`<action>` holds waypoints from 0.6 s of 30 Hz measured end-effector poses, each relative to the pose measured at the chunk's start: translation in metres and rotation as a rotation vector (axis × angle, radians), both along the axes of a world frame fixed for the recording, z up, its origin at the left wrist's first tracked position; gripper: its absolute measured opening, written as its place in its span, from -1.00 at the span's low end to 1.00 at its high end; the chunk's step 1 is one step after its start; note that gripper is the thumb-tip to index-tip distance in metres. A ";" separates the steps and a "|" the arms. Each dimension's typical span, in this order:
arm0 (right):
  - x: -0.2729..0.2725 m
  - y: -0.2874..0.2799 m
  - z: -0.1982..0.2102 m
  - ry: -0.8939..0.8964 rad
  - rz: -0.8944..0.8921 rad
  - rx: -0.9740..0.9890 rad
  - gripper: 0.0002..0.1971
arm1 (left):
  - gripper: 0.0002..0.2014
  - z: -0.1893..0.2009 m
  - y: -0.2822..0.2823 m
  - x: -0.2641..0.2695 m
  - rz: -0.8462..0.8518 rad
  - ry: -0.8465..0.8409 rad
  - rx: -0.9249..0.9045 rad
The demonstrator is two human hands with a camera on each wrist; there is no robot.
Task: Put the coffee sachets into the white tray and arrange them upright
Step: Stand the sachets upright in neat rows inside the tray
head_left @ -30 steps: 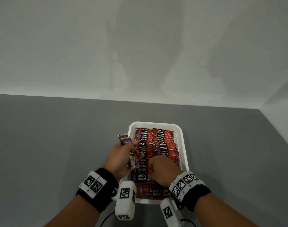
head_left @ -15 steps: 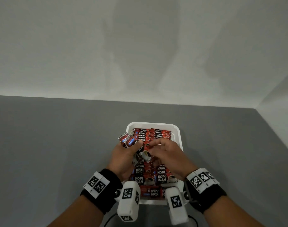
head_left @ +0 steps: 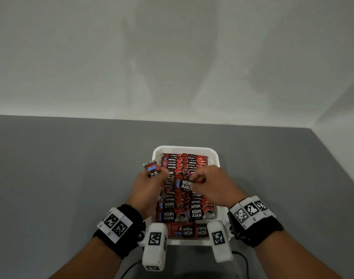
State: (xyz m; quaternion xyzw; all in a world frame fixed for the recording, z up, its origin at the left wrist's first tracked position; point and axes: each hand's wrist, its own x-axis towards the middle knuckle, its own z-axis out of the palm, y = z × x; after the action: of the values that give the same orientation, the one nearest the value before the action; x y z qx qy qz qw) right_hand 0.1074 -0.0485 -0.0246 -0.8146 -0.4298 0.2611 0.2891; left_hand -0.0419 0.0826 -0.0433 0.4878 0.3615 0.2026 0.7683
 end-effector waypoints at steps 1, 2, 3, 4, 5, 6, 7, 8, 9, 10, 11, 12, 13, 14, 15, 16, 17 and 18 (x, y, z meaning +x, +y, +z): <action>0.002 -0.003 -0.004 -0.046 0.057 -0.094 -0.90 | -0.79 -0.001 0.004 -0.001 0.016 0.012 -0.025; 0.004 -0.005 -0.010 -0.090 0.120 -0.177 -0.90 | -0.78 -0.002 0.008 -0.003 0.029 0.032 -0.048; 0.003 -0.007 -0.016 -0.124 0.176 -0.247 -0.89 | -0.78 -0.003 0.010 -0.003 0.033 0.057 -0.066; 0.002 -0.008 -0.023 -0.151 0.220 -0.302 -0.89 | -0.77 -0.004 0.011 -0.004 0.033 0.076 -0.080; 0.001 -0.008 -0.030 -0.178 0.252 -0.356 -0.89 | -0.77 -0.005 0.010 -0.004 0.020 0.093 -0.086; 0.000 -0.008 -0.037 -0.213 0.280 -0.403 -0.89 | -0.77 -0.006 0.009 -0.004 0.005 0.108 -0.081; -0.001 -0.006 -0.041 -0.256 0.301 -0.446 -0.89 | -0.76 -0.008 0.007 -0.004 -0.012 0.116 -0.071; -0.001 -0.005 -0.045 -0.298 0.314 -0.476 -0.88 | -0.74 -0.008 0.006 -0.004 -0.030 0.120 -0.061; -0.002 -0.005 -0.046 -0.329 0.319 -0.497 -0.83 | -0.71 -0.009 0.004 -0.004 -0.051 0.123 -0.046; -0.002 -0.004 -0.047 -0.352 0.334 -0.508 -0.75 | -0.68 -0.009 0.003 -0.004 -0.074 0.124 -0.033; -0.003 -0.004 -0.048 -0.373 0.350 -0.511 -0.68 | -0.67 -0.010 0.002 -0.004 -0.098 0.128 -0.024; -0.004 -0.004 -0.048 -0.394 0.360 -0.510 -0.64 | -0.67 -0.010 0.001 -0.005 -0.125 0.131 -0.007; -0.006 -0.003 -0.048 -0.416 0.359 -0.511 -0.63 | -0.68 -0.011 0.000 -0.005 -0.148 0.146 0.016; -0.007 -0.004 -0.047 -0.437 0.351 -0.510 -0.62 | -0.70 -0.011 0.000 -0.006 -0.168 0.168 0.045; -0.009 -0.004 -0.046 -0.450 0.343 -0.513 -0.61 | -0.72 -0.012 -0.001 -0.005 -0.181 0.190 0.076; -0.010 -0.004 -0.045 -0.454 0.343 -0.516 -0.61 | -0.74 -0.014 -0.001 -0.005 -0.188 0.206 0.099; -0.011 -0.005 -0.043 -0.445 0.342 -0.510 -0.60 | -0.75 -0.015 -0.001 -0.005 -0.193 0.222 0.118; -0.012 -0.006 -0.042 -0.425 0.339 -0.504 -0.59 | -0.74 -0.015 -0.001 -0.006 -0.198 0.232 0.130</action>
State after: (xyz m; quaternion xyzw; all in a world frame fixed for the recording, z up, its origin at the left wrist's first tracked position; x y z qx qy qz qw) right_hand 0.0956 -0.0543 -0.0668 -0.8135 -0.5312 0.2280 -0.0633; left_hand -0.0476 0.0816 -0.0586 0.5898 0.3840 0.0914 0.7045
